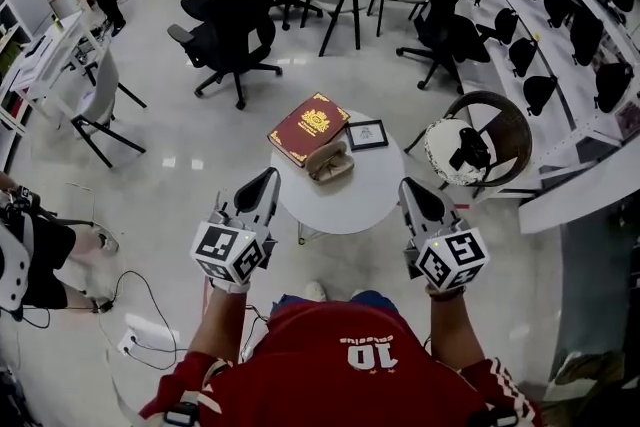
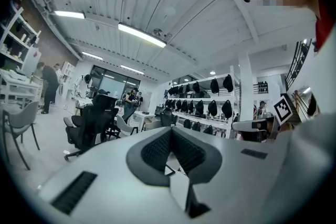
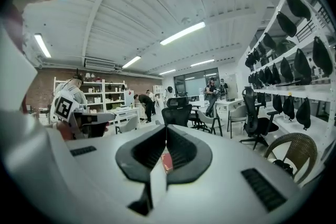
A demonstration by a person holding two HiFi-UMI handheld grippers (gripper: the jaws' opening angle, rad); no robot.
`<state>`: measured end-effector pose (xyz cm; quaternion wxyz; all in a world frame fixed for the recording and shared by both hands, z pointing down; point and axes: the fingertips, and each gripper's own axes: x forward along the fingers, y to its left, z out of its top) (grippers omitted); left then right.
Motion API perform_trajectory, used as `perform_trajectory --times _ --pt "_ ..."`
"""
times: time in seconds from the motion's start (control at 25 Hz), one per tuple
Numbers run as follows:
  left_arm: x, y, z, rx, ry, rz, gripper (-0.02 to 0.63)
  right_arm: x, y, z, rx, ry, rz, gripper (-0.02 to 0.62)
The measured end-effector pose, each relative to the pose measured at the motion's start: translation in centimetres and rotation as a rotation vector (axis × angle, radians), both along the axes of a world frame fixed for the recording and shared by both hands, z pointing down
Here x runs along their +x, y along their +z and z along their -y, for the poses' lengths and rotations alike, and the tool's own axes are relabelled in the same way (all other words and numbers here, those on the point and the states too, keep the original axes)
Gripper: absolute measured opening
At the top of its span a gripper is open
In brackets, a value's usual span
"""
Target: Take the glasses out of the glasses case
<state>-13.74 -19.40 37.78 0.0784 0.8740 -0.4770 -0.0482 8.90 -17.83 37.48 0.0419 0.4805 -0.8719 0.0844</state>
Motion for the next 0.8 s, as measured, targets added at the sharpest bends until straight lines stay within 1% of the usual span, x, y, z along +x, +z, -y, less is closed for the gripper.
perform_trajectory --times 0.08,0.24,0.44,0.64,0.8 --pt "0.0 0.2 0.2 0.001 0.004 0.002 0.008 -0.2 0.0 0.4 0.0 -0.004 -0.011 0.017" --pt "-0.3 0.8 0.5 -0.001 0.004 0.039 0.008 -0.7 0.0 1.4 0.0 -0.021 -0.031 0.017" --pt "-0.9 0.3 1.5 0.002 -0.029 0.015 0.008 -1.7 0.1 3.3 0.01 -0.057 -0.014 0.017" --pt "-0.4 0.1 2.7 0.015 -0.037 0.063 0.008 -2.2 -0.1 5.8 0.028 -0.103 0.022 0.017" --pt "0.3 -0.3 4.1 0.016 -0.045 0.064 0.008 -1.9 -0.8 7.8 0.059 -0.112 0.02 0.018"
